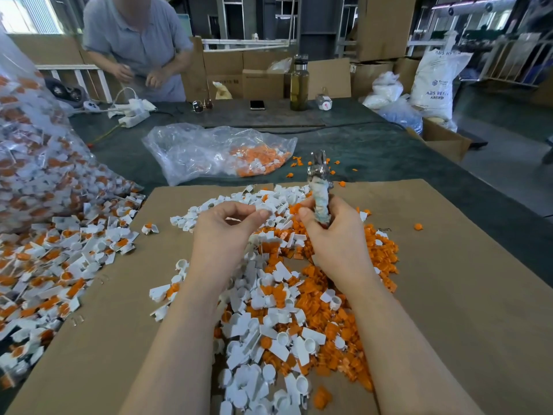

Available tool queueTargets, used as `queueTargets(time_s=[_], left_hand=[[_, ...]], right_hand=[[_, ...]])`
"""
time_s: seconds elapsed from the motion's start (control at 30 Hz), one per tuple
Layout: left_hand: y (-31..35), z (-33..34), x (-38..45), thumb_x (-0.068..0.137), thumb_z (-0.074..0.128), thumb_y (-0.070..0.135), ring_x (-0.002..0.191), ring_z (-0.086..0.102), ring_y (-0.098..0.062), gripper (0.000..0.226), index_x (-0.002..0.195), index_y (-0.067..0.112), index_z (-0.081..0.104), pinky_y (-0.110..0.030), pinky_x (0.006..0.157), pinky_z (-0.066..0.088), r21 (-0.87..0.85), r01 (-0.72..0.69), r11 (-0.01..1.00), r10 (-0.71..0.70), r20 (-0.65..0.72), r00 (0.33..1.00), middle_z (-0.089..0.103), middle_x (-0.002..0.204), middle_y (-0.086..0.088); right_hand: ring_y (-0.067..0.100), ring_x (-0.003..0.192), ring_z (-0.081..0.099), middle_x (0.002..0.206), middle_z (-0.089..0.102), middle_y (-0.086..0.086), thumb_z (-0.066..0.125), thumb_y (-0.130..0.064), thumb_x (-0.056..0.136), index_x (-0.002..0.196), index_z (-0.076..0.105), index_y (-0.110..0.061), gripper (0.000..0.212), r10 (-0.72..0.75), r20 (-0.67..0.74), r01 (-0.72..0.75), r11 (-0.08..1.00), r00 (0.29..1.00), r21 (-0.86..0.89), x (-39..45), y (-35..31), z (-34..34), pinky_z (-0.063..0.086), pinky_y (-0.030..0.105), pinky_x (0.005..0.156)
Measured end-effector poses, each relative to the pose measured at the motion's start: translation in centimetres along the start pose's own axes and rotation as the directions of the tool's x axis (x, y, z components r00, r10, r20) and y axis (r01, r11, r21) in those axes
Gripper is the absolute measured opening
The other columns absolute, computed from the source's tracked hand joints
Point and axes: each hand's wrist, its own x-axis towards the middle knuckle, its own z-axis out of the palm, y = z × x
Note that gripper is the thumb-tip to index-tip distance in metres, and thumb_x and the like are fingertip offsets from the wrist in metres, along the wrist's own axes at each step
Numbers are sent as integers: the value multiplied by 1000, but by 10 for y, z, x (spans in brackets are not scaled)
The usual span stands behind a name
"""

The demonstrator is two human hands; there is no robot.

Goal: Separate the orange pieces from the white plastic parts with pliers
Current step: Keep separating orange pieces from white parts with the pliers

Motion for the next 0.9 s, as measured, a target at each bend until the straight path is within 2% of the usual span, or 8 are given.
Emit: queueTargets(time_s=[0.07, 0.17, 0.27, 0.37, 0.6, 0.8, 0.9], left_hand=[[1, 5, -2, 80, 81, 31, 62, 64, 3, 12, 81, 21, 74, -16, 61, 47, -46, -10, 999, 10, -3, 1000, 73, 73, 9], [6, 12, -5, 81, 81, 16, 62, 69, -7, 9, 82, 12, 73, -15, 56, 51, -213, 22, 977, -19, 14, 1000, 73, 67, 1], [9, 16, -7, 83, 77, 8, 65, 72, -13, 8, 85, 3, 70, -18, 57, 54, -348, 83, 934, -56, 85, 995, 73, 66, -4], [11, 17, -10, 84, 73, 4, 67, 74, -16, 4, 85, 2, 69, -20, 56, 54, -421, 141, 896, -74, 173, 982, 75, 71, -11], [14, 19, -11, 82, 74, 3, 70, 74, -20, 3, 85, 2, 72, -23, 60, 56, -466, 175, 867, -75, 224, 972, 75, 76, -16], [13, 19, -13, 81, 76, 2, 70, 75, -20, 3, 80, 5, 74, -21, 59, 56, -451, 99, 887, -22, 172, 985, 75, 75, -15], [13, 20, -14, 80, 77, 2, 72, 75, -21, 6, 79, 7, 75, -22, 61, 57, -440, 54, 897, 13, 148, 989, 76, 76, -14]], right_hand=[[-5, 88, 61, 92, 65, -16, 61, -27, 94, 96, 59, -32, 6, -22, 1, 22, 1000, 1000, 10, -2, -3, 1, 43, 1, 66], [-3, 86, 61, 91, 66, -13, 62, -26, 93, 93, 58, -33, 8, -68, -7, 68, 997, 998, 35, -4, -6, 3, 43, 2, 68], [-3, 82, 60, 84, 63, -13, 63, -26, 93, 92, 58, -30, 6, -103, -21, 104, 994, 994, 37, -6, -7, 4, 44, 6, 66], [2, 78, 60, 81, 62, -12, 63, -27, 93, 97, 59, -22, 7, -134, -45, 134, 991, 990, -1, -6, -6, 6, 47, 12, 63], [1, 78, 58, 74, 57, -18, 65, -27, 91, 93, 55, -25, 11, -207, -148, 199, 978, 967, -66, -8, -6, 8, 43, 10, 60], [0, 75, 56, 69, 53, -18, 67, -27, 90, 88, 55, -24, 13, -251, -179, 231, 965, 951, -128, -10, -7, 10, 40, 10, 58], [4, 77, 56, 70, 54, -17, 66, -28, 90, 89, 55, -25, 12, -255, -181, 234, 964, 950, -127, -11, -7, 12, 43, 15, 58]])
